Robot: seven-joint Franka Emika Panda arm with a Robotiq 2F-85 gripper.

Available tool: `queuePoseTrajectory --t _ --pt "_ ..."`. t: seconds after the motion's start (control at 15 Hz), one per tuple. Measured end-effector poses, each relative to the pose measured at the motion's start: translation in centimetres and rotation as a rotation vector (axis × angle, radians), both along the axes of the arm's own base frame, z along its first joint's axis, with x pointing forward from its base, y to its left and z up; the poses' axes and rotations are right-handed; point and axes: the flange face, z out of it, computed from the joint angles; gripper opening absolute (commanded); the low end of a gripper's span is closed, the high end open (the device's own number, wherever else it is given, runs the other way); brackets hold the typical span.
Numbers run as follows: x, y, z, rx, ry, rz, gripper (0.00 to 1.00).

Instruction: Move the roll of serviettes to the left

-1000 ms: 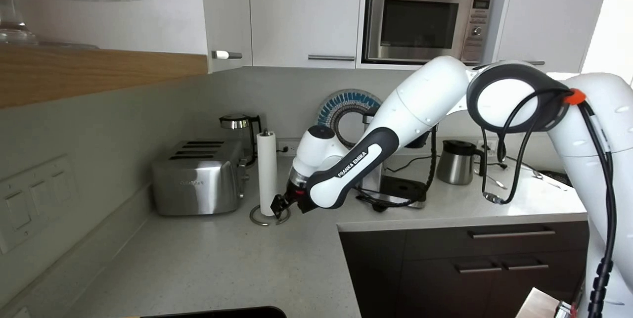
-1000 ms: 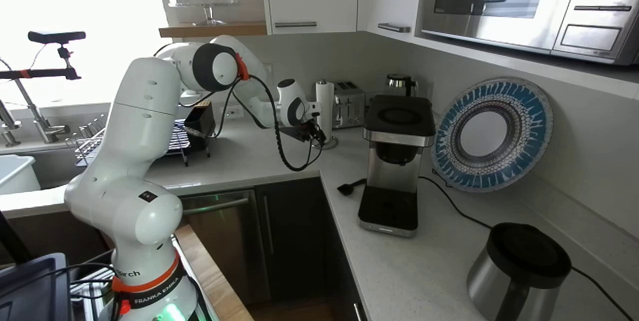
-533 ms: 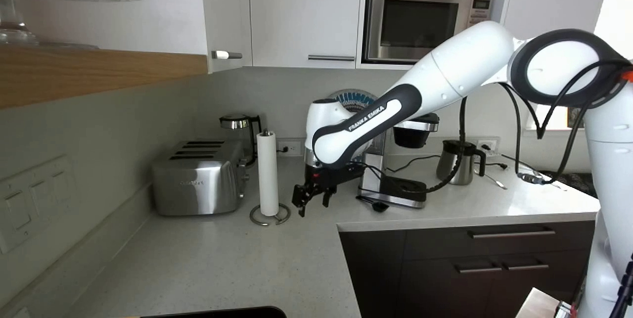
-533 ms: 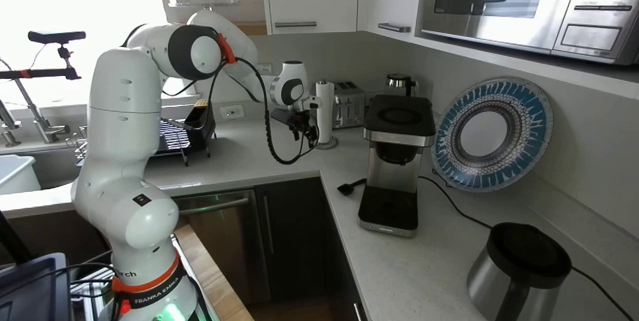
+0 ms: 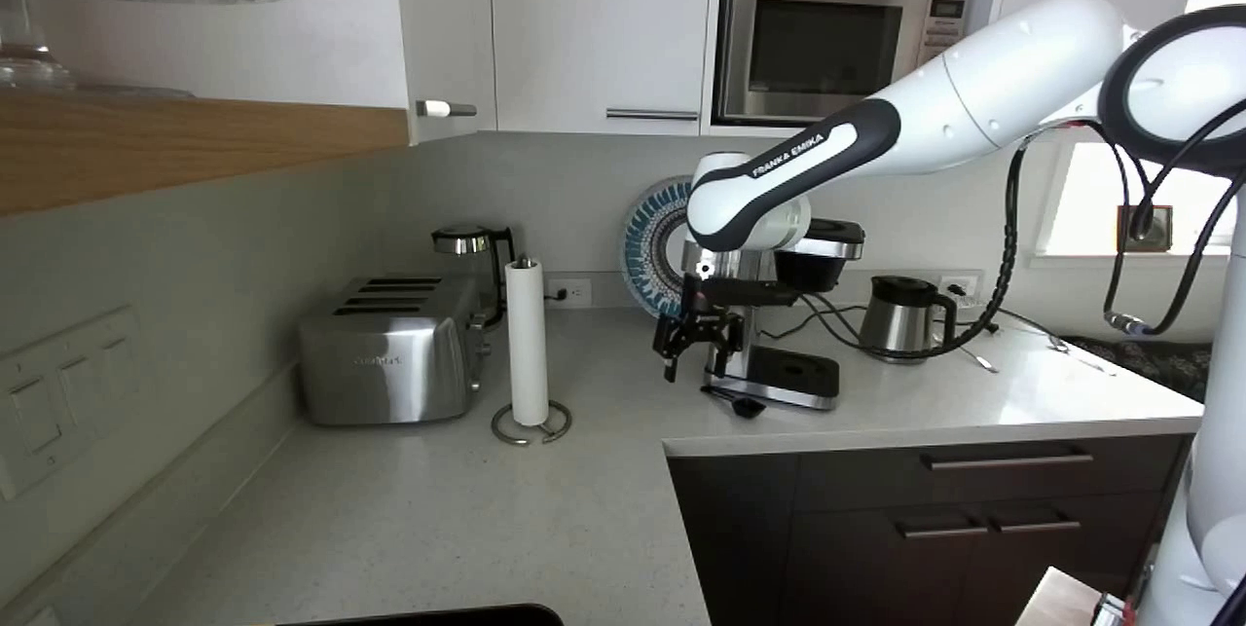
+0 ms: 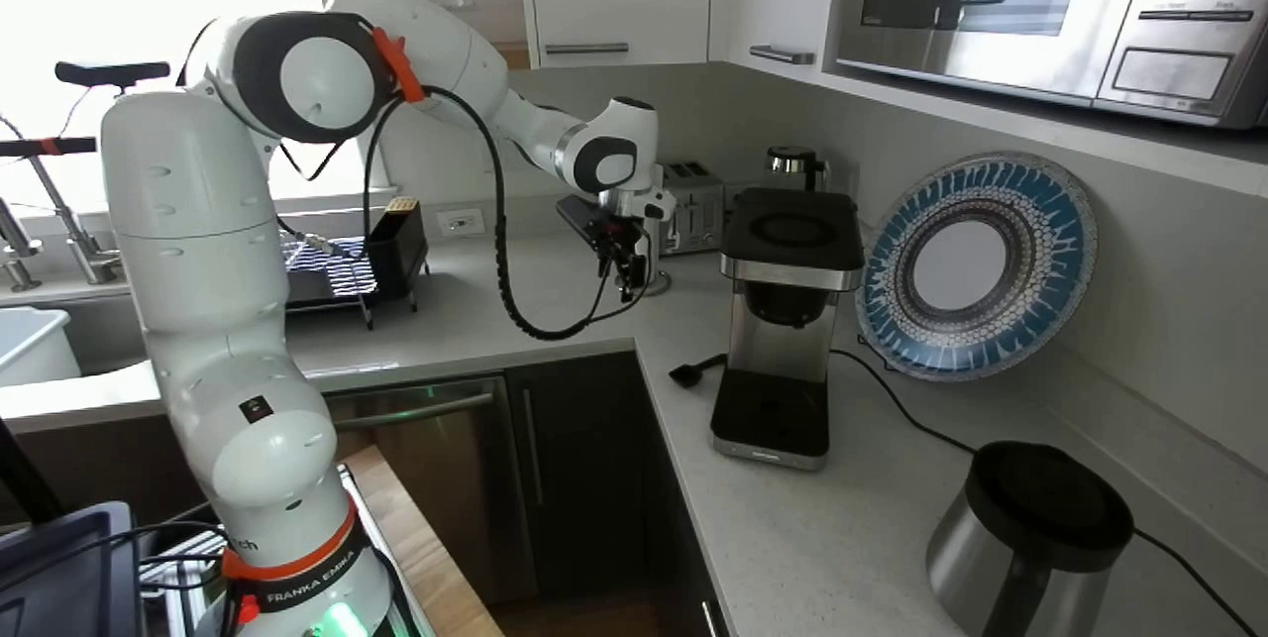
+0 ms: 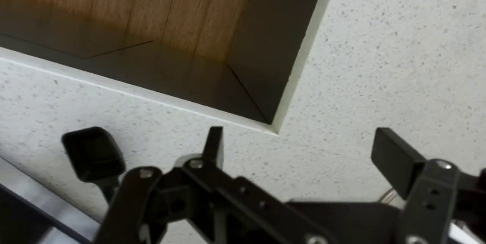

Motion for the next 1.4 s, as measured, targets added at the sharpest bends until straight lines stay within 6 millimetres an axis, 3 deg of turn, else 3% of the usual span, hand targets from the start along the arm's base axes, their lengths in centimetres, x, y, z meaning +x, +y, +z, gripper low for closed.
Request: queuePoseTrajectory --t 0.27,0.73,1.07,1.4 --pt "-0.8 -4.2 2.7 0.020 -0.014 -0.160 1.00" --pt "-3.9 -4.0 8.8 -0.055 -0.079 -0.320 1.00" --pt "-8.4 -4.5 13.5 -0.178 -0.071 -0.266 1.00" --pt "-11.7 -5.9 17.2 -0.195 -0.137 -0.071 1.00"
